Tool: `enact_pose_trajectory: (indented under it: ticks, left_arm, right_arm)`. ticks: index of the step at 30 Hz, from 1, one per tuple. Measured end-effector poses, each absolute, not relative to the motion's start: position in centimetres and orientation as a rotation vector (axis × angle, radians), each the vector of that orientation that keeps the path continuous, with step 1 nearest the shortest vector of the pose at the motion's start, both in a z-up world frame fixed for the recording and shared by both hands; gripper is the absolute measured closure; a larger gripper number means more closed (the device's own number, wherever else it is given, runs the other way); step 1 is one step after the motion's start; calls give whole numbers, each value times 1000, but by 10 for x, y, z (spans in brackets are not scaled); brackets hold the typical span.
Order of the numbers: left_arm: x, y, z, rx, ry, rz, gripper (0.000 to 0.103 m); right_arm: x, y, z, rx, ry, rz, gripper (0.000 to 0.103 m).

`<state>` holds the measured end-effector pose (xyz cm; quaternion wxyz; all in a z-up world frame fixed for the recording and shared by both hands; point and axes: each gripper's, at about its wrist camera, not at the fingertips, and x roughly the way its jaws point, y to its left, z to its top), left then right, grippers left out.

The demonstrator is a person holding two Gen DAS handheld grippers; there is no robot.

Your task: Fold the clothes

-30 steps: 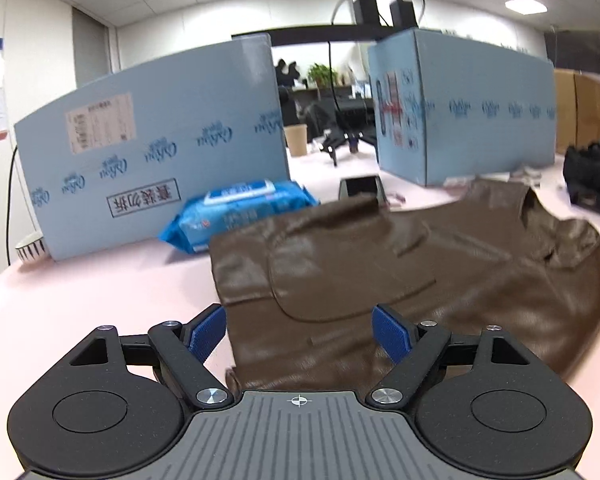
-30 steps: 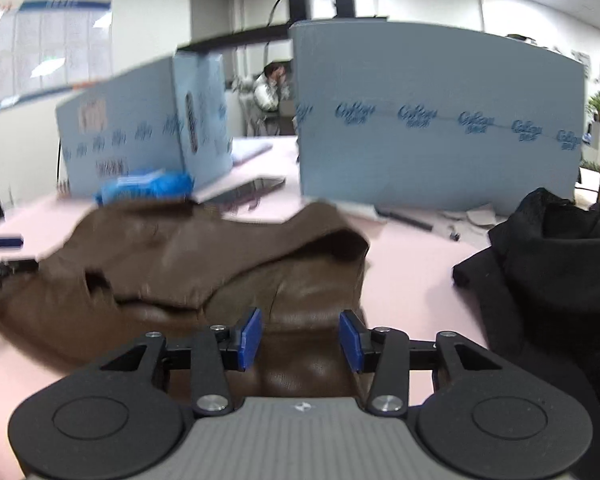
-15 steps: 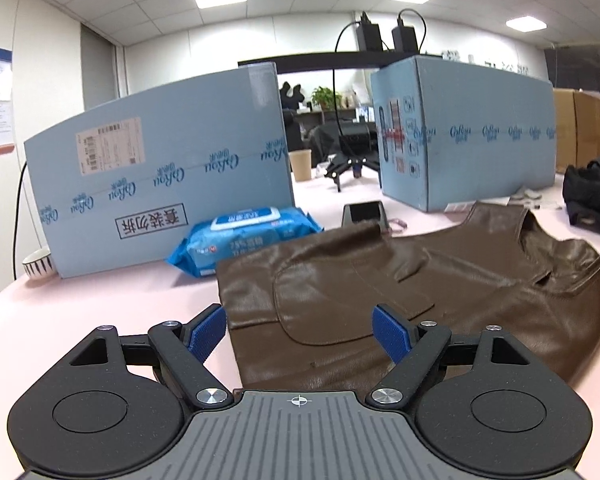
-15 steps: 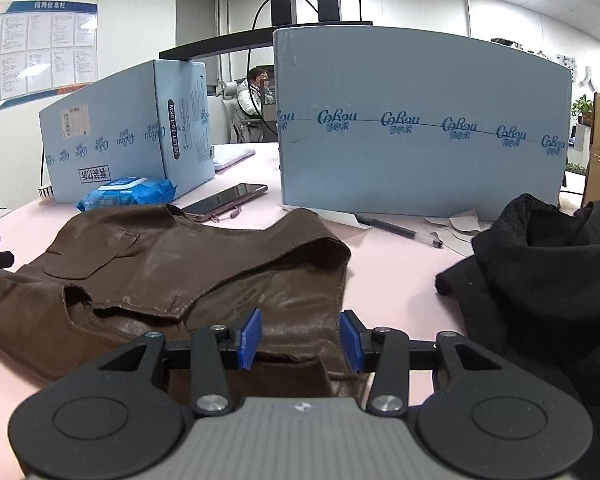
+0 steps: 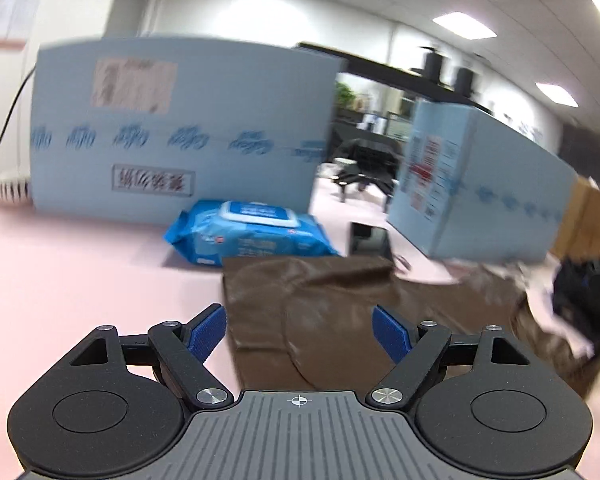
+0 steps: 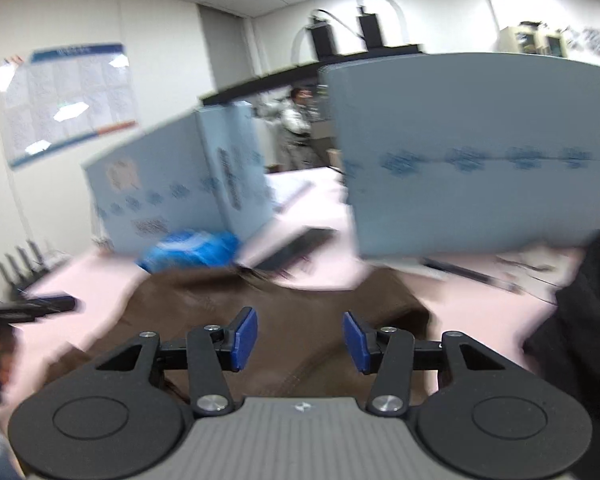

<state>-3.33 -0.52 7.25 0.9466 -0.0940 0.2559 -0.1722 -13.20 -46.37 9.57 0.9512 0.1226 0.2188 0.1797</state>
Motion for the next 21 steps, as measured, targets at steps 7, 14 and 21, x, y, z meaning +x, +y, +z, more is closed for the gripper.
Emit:
enact_pose_trajectory:
  ticks: [7,14,21]
  left_arm:
    - [31,8,49,-326,607,-334,21]
    - [48,20,22,-415,621,-354,21]
    - [54,28,11,-438,627,-371,21]
  right_arm:
    - [8,-408,99,563,660,581,48]
    - [111,-368,60,534,830,480,46]
    - [141,-354,38,470,902,471,55]
